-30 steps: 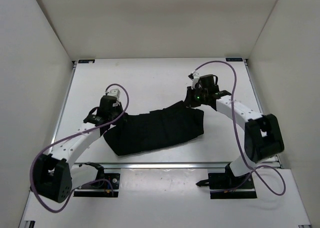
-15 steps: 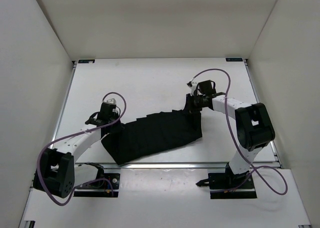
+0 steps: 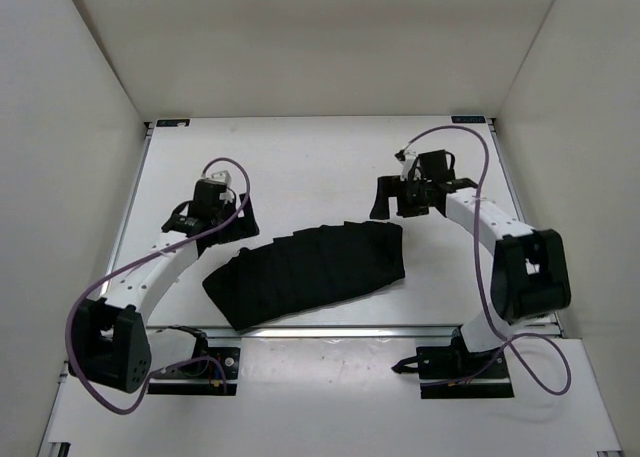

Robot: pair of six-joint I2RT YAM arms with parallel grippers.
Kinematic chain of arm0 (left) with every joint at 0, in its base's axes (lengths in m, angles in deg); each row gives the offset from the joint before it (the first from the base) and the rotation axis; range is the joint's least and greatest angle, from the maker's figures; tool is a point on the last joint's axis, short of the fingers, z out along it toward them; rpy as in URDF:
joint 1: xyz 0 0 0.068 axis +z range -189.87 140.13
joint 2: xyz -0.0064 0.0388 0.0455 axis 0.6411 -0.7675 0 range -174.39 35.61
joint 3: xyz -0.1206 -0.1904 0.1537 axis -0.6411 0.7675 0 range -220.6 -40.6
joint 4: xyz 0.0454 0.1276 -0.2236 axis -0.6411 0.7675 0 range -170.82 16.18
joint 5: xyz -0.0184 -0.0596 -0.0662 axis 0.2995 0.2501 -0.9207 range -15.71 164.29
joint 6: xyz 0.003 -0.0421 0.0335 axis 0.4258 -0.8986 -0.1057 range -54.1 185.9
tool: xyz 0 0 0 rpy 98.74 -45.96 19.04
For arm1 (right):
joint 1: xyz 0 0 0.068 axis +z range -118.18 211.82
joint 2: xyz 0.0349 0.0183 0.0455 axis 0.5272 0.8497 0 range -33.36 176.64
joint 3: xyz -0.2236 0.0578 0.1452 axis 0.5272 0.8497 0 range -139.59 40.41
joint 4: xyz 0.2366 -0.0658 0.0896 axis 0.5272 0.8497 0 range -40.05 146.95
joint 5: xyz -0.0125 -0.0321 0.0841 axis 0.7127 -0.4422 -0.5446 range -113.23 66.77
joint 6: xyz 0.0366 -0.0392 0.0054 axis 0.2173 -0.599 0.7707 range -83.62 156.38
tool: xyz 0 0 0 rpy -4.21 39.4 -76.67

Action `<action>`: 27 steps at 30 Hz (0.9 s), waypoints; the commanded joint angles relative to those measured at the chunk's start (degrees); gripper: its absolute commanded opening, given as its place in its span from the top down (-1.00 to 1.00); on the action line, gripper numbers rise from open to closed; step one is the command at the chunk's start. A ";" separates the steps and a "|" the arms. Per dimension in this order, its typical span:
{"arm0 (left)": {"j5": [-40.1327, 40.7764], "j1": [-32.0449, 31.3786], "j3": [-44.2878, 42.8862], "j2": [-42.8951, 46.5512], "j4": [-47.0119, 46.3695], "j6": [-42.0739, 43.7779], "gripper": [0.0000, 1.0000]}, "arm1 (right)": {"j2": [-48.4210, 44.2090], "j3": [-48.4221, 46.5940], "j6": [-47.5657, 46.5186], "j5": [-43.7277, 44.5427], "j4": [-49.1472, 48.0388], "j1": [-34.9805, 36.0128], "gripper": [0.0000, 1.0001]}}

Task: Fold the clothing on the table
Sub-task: Fold the skirt

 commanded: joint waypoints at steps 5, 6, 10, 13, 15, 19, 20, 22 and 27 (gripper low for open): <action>3.10 -3.01 -1.99 6.12 5.68 3.56 -0.70 | -9.41 7.80 -0.73 7.04 2.74 -2.16 -0.98; 2.48 -3.36 -0.59 7.34 6.03 3.29 -0.64 | -9.59 8.69 -0.73 7.39 3.09 -2.42 -0.98; 0.81 -3.53 2.93 7.79 6.64 2.05 -0.48 | -8.63 11.16 -0.37 5.47 2.57 -2.34 -1.00; 2.21 -5.73 3.99 6.57 6.99 0.74 -0.17 | -6.78 12.65 -0.37 4.24 1.51 -0.50 -0.98; 2.48 -6.00 4.08 4.98 8.48 0.13 0.04 | -5.55 12.56 0.06 2.57 0.11 0.12 -0.98; 1.43 -5.39 5.39 4.27 8.49 -0.76 0.29 | -3.70 11.86 0.77 1.68 -1.39 2.49 -0.97; 1.69 -5.30 5.92 4.19 8.23 -1.45 0.39 | -3.44 11.86 1.03 1.51 -1.48 3.10 -0.97; 1.17 -4.86 6.27 3.40 7.35 -2.07 0.62 | -1.08 10.90 0.42 2.03 -0.87 3.81 -0.89; 1.51 -5.65 6.10 -2.83 8.05 -2.16 0.84 | 2.97 9.84 -0.29 6.51 0.10 8.29 -0.53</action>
